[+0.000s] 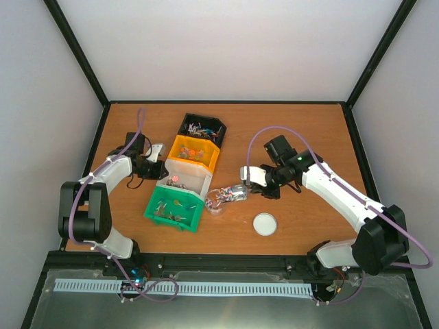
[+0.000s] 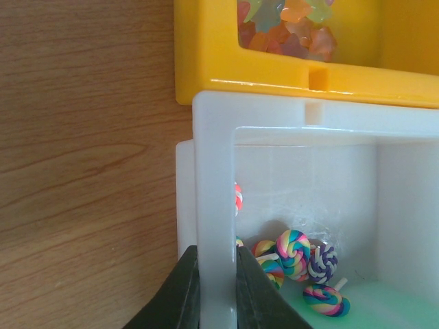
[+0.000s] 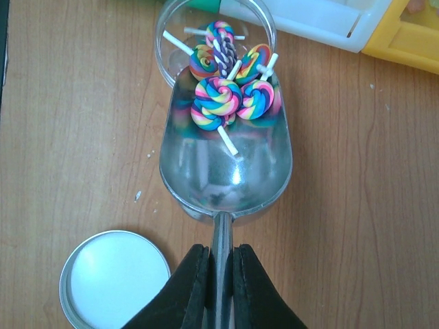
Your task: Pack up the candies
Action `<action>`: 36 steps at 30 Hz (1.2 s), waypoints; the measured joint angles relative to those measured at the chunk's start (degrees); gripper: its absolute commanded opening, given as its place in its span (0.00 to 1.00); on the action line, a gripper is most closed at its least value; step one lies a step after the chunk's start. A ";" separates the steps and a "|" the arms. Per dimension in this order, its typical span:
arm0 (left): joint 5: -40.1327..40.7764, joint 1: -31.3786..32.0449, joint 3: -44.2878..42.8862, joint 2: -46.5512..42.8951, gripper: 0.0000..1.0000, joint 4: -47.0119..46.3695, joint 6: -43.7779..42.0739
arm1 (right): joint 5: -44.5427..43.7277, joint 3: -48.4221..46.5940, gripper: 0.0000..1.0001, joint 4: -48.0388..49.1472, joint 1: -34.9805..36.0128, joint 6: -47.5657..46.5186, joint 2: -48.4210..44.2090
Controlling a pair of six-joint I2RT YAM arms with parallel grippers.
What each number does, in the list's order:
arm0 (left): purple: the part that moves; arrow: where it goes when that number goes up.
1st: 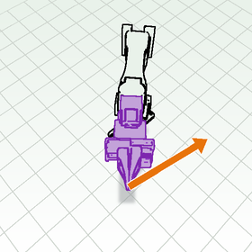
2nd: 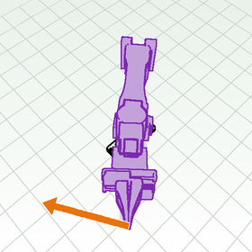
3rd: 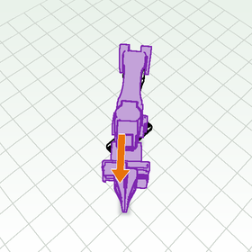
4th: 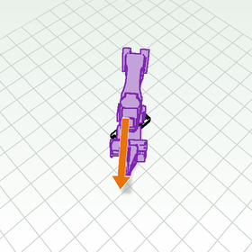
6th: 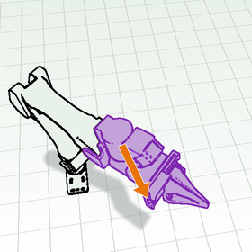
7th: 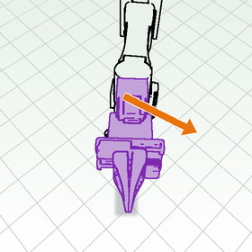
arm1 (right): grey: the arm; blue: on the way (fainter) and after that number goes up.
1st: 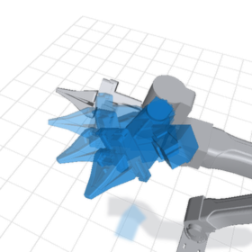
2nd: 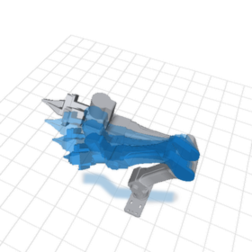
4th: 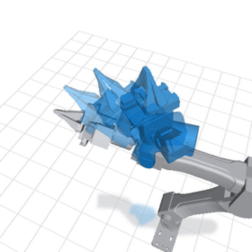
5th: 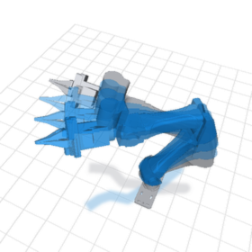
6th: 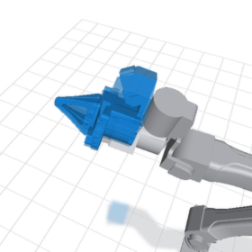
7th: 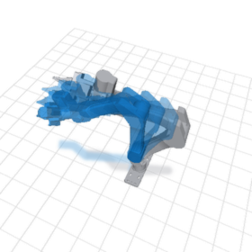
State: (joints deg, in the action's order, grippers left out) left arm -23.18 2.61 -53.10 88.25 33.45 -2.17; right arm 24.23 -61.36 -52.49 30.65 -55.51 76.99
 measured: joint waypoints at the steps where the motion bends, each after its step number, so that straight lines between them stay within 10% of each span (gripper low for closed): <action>1: 0.00 0.00 0.00 0.00 0.01 0.00 0.00 | -0.74 -0.13 0.03 -0.24 0.33 0.09 0.00; 36: -0.20 0.00 -0.26 0.31 0.01 0.07 -0.02 | -13.46 -5.62 0.03 -6.05 8.98 0.00 0.00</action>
State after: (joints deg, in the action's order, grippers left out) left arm -23.38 2.61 -53.36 88.55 33.52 -2.20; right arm 10.76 -66.98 -58.54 39.64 -55.51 76.99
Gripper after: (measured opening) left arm 0.118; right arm 0.073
